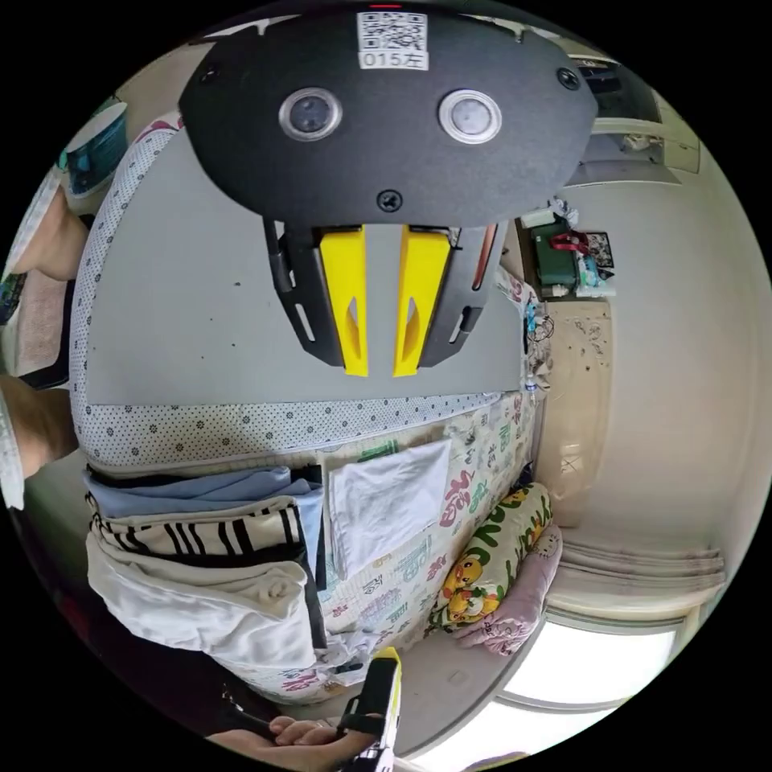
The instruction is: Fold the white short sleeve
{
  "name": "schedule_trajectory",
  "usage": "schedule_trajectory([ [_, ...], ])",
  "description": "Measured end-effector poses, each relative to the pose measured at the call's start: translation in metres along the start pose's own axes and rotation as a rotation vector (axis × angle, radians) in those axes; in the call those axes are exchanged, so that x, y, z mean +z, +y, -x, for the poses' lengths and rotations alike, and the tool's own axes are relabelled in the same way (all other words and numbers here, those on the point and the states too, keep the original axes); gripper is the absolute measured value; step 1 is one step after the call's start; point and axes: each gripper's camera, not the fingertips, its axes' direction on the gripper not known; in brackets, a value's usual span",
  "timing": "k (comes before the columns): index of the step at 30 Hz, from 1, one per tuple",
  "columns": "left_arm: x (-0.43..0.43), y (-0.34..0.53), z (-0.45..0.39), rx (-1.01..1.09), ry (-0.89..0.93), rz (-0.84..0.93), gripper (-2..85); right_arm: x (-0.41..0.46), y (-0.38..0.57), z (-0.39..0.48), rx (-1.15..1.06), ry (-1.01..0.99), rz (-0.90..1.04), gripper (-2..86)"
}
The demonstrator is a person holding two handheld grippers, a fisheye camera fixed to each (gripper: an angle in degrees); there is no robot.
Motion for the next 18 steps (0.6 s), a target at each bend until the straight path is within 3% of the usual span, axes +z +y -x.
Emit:
schedule_trajectory([
  [4, 0.023, 0.045, 0.026, -0.224, 0.241, 0.011, 5.3, 0.013, 0.048, -0.011, 0.055, -0.105, 0.046, -0.8],
  [8, 0.042, 0.089, 0.044, -0.455, 0.363, -0.007, 5.6, 0.026, 0.091, -0.02, 0.092, -0.159, 0.099, 0.3],
  [11, 0.054, 0.12, 0.052, -0.586, 0.445, -0.121, 6.3, 0.038, 0.122, -0.024, 0.071, -0.218, 0.143, 5.2],
  [13, 0.087, 0.142, 0.053, -0.651, 0.694, -0.279, 8.2, 0.044, 0.14, -0.026, 0.071, -0.28, 0.161, 7.7],
  [16, 0.135, 0.16, 0.058, -0.718, 0.978, -0.363, 8.5, 0.05, 0.157, -0.024, 0.066, -0.352, 0.158, 8.9],
  [18, 0.148, 0.167, 0.062, -0.71, 0.967, -0.408, 8.7, 0.053, 0.162, -0.021, 0.048, -0.379, 0.162, 8.8],
])
